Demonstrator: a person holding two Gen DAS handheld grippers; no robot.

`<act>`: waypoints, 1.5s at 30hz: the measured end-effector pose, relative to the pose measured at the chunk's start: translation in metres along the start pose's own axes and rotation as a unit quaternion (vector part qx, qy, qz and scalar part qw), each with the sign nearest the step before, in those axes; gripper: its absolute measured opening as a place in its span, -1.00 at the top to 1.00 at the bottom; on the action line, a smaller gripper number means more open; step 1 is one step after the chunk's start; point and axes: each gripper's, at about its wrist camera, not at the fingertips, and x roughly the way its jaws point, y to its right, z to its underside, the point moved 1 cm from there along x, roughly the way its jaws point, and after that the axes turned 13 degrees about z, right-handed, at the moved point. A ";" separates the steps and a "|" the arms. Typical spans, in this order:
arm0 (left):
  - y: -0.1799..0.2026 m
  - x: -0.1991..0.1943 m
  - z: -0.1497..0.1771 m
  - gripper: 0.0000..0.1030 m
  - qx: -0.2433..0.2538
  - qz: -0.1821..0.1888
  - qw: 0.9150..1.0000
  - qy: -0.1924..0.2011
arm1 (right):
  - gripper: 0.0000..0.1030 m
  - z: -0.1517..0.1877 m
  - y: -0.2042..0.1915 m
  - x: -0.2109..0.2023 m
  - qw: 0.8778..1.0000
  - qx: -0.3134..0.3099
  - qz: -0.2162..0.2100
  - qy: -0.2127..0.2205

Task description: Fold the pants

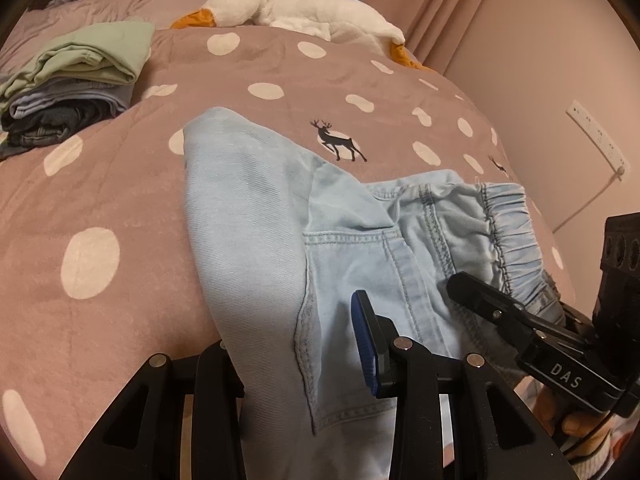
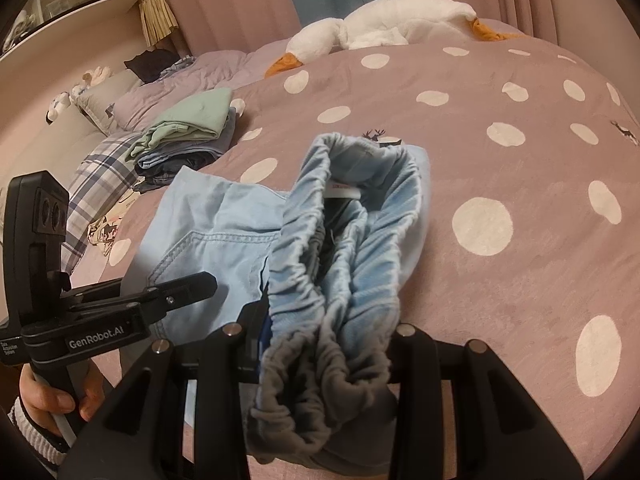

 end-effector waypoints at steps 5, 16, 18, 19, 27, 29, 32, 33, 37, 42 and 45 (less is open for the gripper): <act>-0.005 0.002 -0.002 0.32 -0.006 -0.003 1.000 -0.002 | 0.28 -0.003 -0.004 0.004 1.000 -0.003 -0.003 0.001; -0.009 0.010 -0.021 0.32 0.001 -0.004 1.000 0.002 | 0.28 -0.018 -0.003 0.015 1.000 -0.002 -0.007 0.006; -0.012 0.013 -0.028 0.32 0.002 -0.005 1.000 0.003 | 0.28 -0.024 -0.002 0.018 1.000 -0.002 -0.007 0.008; -0.013 0.014 -0.031 0.32 0.002 -0.005 1.000 0.003 | 0.28 -0.027 -0.003 0.020 1.000 -0.002 -0.008 0.009; -0.020 0.027 -0.059 0.32 0.008 -0.007 1.000 0.007 | 0.28 -0.053 0.000 0.036 1.000 -0.001 -0.006 0.019; -0.022 0.030 -0.065 0.32 0.009 -0.009 1.000 0.008 | 0.28 -0.060 0.001 0.040 1.000 0.000 -0.005 0.022; -0.023 0.037 -0.074 0.32 0.010 -0.010 1.000 0.009 | 0.28 -0.070 0.004 0.047 1.000 0.002 -0.005 0.025; -0.024 0.039 -0.077 0.32 0.011 -0.011 1.000 0.009 | 0.28 -0.072 0.004 0.049 1.000 0.003 -0.005 0.026; -0.028 0.048 -0.086 0.32 0.010 -0.011 1.000 0.008 | 0.28 -0.080 0.007 0.059 1.000 0.008 -0.005 0.025; -0.033 0.059 -0.094 0.32 0.009 -0.012 1.000 0.004 | 0.28 -0.088 0.009 0.071 1.000 0.010 -0.001 0.022; -0.036 0.062 -0.098 0.32 0.008 -0.012 1.000 0.004 | 0.28 -0.092 0.008 0.074 1.000 0.009 0.000 0.023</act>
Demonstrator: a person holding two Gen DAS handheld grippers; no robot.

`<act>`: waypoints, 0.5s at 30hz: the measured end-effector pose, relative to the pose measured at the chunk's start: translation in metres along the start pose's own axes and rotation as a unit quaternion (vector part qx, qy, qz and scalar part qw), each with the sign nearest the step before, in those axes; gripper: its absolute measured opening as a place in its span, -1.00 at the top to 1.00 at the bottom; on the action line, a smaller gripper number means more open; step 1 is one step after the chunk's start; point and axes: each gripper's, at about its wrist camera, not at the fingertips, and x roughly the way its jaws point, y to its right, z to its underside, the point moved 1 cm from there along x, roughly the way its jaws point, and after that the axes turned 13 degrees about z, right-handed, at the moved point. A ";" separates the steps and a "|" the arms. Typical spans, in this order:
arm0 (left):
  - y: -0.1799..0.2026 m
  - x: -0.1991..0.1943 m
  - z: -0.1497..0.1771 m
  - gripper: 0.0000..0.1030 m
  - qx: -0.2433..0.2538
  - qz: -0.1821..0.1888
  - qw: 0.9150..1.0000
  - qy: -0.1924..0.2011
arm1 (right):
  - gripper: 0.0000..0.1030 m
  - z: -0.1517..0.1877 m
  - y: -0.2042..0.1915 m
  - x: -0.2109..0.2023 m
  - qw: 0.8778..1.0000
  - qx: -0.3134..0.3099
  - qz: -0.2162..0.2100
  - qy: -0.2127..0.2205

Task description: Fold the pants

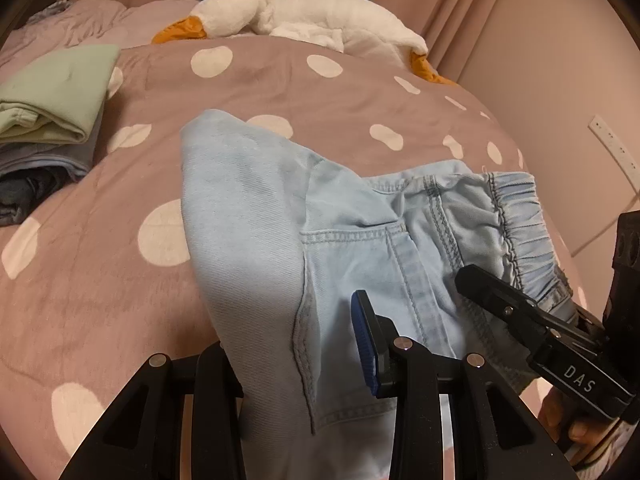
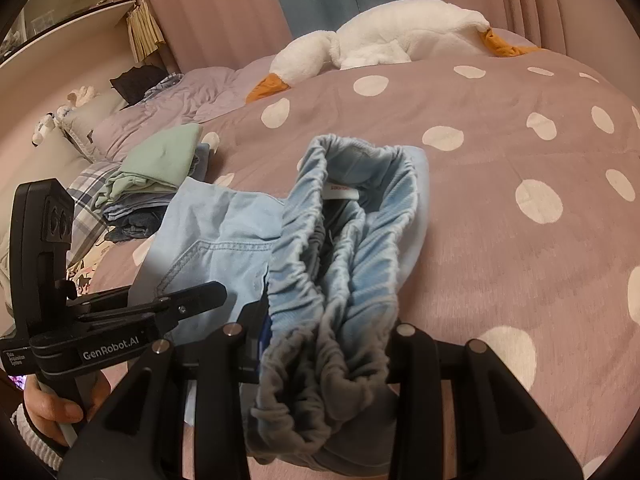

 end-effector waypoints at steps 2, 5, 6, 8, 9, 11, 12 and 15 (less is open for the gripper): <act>-0.001 0.001 -0.002 0.32 -0.001 0.000 1.000 0.001 | 0.28 -0.003 0.000 0.003 1.000 0.000 0.000 0.001; -0.003 0.001 -0.003 0.32 -0.003 0.001 1.000 0.002 | 0.28 -0.005 -0.001 0.005 1.000 0.000 0.000 0.001; -0.003 0.001 -0.003 0.32 -0.004 0.001 1.000 0.002 | 0.28 -0.005 -0.001 0.006 1.000 0.000 0.001 0.001; -0.005 0.002 -0.003 0.32 -0.006 0.001 1.000 0.002 | 0.28 -0.006 0.000 0.006 1.000 0.000 0.000 0.001; -0.005 0.002 -0.003 0.32 -0.007 0.001 1.000 0.002 | 0.28 -0.006 -0.001 0.006 1.000 0.000 -0.001 0.000; -0.007 0.002 -0.004 0.32 -0.009 0.001 1.000 0.001 | 0.28 -0.006 -0.002 0.008 1.000 -0.001 -0.001 -0.001; -0.007 0.002 -0.004 0.32 -0.010 0.000 1.000 0.002 | 0.28 -0.007 -0.003 0.008 1.000 -0.002 -0.001 -0.001; -0.008 0.002 -0.004 0.32 -0.012 0.000 1.000 0.002 | 0.28 -0.007 -0.003 0.009 1.000 -0.002 0.000 -0.001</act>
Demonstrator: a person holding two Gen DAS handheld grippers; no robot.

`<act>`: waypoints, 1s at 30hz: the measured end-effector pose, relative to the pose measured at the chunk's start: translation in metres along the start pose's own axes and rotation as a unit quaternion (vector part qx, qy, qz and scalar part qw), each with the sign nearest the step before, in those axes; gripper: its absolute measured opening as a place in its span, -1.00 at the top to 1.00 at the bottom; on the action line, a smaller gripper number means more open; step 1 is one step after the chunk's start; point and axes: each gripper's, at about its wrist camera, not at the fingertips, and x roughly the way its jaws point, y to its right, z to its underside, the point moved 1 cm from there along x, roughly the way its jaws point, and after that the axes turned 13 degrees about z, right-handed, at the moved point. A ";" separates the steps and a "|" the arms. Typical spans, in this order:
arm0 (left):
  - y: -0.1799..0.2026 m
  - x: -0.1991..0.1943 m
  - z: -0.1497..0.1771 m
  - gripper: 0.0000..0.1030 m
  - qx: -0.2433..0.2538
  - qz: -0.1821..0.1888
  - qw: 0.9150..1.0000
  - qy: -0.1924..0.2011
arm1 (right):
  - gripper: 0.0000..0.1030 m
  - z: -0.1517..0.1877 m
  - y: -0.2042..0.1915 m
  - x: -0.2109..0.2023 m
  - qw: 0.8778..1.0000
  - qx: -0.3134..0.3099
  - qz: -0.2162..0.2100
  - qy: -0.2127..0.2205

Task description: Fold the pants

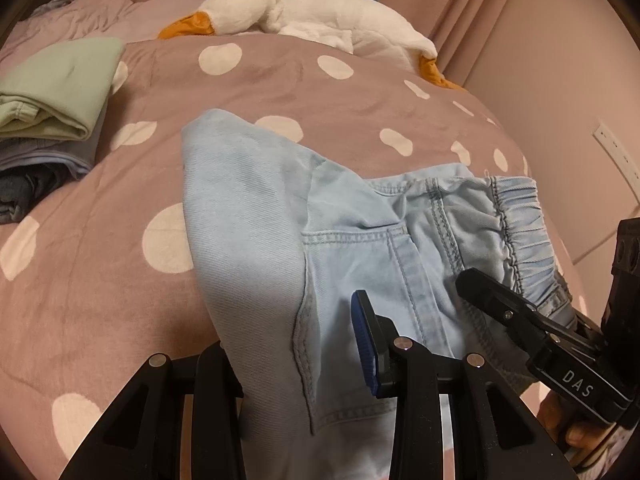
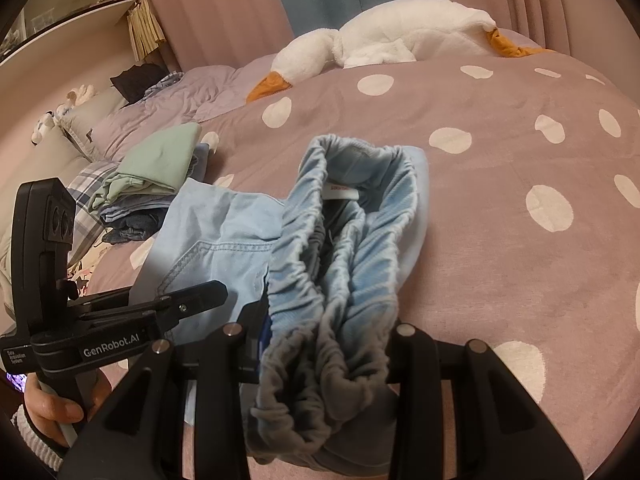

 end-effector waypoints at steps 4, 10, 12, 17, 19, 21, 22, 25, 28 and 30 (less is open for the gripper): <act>0.000 0.001 0.000 0.32 0.000 -0.001 1.000 0.000 | 0.28 0.000 0.000 0.000 1.000 0.000 -0.001 0.000; -0.001 0.001 0.000 0.32 -0.003 0.000 1.000 0.000 | 0.28 0.000 -0.002 0.002 1.000 0.001 0.000 -0.003; -0.002 0.001 0.000 0.32 -0.004 0.001 1.000 -0.001 | 0.28 0.001 -0.004 0.003 1.000 0.000 0.000 -0.005; -0.004 0.001 0.001 0.32 -0.008 0.002 1.000 0.000 | 0.28 0.000 -0.007 0.006 1.000 -0.006 0.001 -0.007; -0.005 0.000 0.001 0.32 -0.009 0.001 1.000 0.001 | 0.28 -0.001 -0.007 0.007 1.000 -0.007 0.000 -0.007; -0.006 -0.001 0.001 0.32 -0.011 0.001 1.000 0.003 | 0.28 -0.001 -0.008 0.008 1.000 -0.008 -0.001 -0.006; -0.007 -0.001 0.002 0.32 -0.011 0.001 1.000 0.003 | 0.28 -0.001 -0.010 0.009 1.000 -0.009 -0.001 -0.006; -0.007 -0.001 0.000 0.32 -0.011 0.001 1.000 0.004 | 0.28 -0.001 -0.010 0.009 1.000 -0.009 -0.002 -0.005; -0.006 0.000 0.000 0.32 -0.009 0.001 1.000 0.005 | 0.28 -0.002 -0.008 0.010 1.000 -0.010 -0.001 -0.003; -0.007 0.001 0.000 0.32 -0.010 0.002 1.000 0.004 | 0.28 -0.002 -0.008 0.012 1.000 -0.008 0.000 -0.004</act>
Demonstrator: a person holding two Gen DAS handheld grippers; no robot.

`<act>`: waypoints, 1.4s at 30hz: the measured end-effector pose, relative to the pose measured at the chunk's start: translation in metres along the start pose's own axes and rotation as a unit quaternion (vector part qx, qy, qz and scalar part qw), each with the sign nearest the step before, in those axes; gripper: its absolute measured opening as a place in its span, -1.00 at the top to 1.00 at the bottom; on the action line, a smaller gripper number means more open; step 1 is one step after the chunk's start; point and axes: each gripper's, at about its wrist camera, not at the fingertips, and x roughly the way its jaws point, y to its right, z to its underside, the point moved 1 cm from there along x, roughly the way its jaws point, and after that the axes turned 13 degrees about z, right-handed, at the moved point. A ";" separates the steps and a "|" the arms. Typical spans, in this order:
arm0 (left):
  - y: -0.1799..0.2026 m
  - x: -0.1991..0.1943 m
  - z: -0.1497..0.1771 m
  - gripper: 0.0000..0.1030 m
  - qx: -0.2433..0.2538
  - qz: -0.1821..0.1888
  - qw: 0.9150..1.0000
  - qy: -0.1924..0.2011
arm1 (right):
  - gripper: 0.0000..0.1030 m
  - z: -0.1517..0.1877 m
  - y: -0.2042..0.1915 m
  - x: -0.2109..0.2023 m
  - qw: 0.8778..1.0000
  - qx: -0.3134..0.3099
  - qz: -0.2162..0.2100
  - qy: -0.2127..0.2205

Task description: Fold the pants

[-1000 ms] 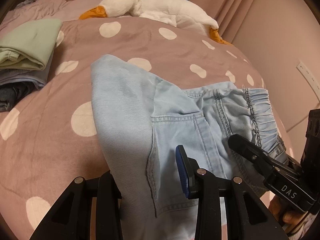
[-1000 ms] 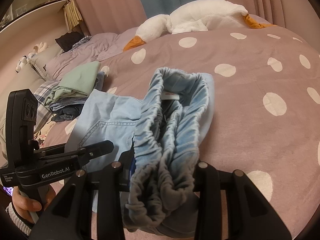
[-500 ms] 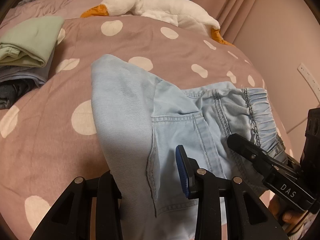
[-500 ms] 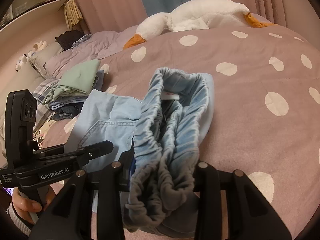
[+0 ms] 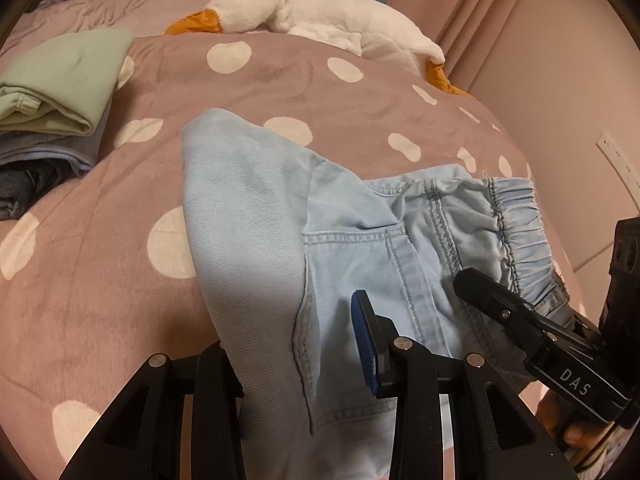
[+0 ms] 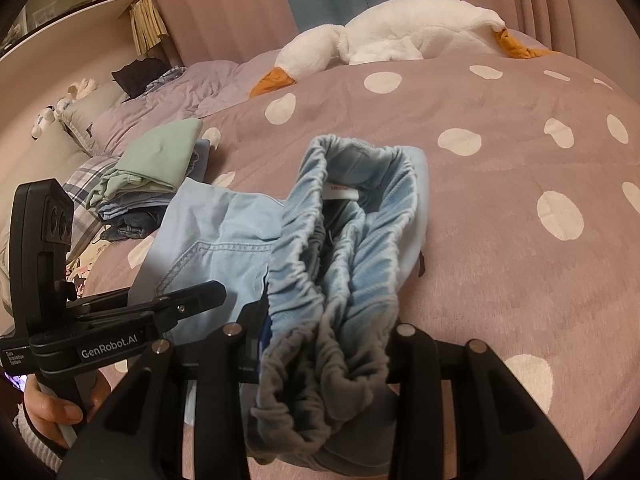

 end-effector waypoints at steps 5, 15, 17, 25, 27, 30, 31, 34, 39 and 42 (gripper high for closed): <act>-0.001 0.002 -0.001 0.32 0.001 0.000 1.000 -0.005 | 0.28 0.001 0.001 0.003 1.000 0.002 0.002 -0.004; 0.001 0.005 -0.005 0.32 0.006 -0.007 1.000 -0.006 | 0.28 -0.004 0.004 0.008 1.000 0.009 -0.001 -0.003; 0.001 0.007 -0.006 0.32 0.008 -0.008 1.000 -0.006 | 0.28 -0.004 0.005 0.009 1.000 0.010 0.000 -0.003; 0.002 0.008 -0.008 0.32 0.007 -0.009 1.000 -0.008 | 0.28 -0.004 0.008 0.012 1.000 0.015 0.001 -0.005; 0.002 0.009 -0.008 0.32 0.007 -0.010 1.000 -0.009 | 0.28 -0.005 0.008 0.014 1.000 0.015 0.001 -0.006; 0.001 0.011 -0.008 0.32 0.006 -0.011 1.000 -0.011 | 0.28 -0.005 0.008 0.017 1.000 0.016 0.001 -0.009; 0.000 0.011 -0.008 0.32 0.005 -0.011 1.000 -0.012 | 0.28 -0.005 0.008 0.018 1.000 0.016 0.001 -0.010; 0.000 0.013 -0.007 0.32 0.004 -0.012 1.000 -0.014 | 0.28 -0.005 0.008 0.021 1.000 0.017 0.001 -0.013; 0.000 0.014 -0.008 0.32 0.002 -0.014 1.000 -0.017 | 0.28 -0.005 0.009 0.026 1.000 0.019 0.000 -0.018; 0.000 0.015 -0.008 0.32 0.002 -0.015 1.000 -0.018 | 0.28 -0.005 0.010 0.028 1.000 0.021 0.000 -0.021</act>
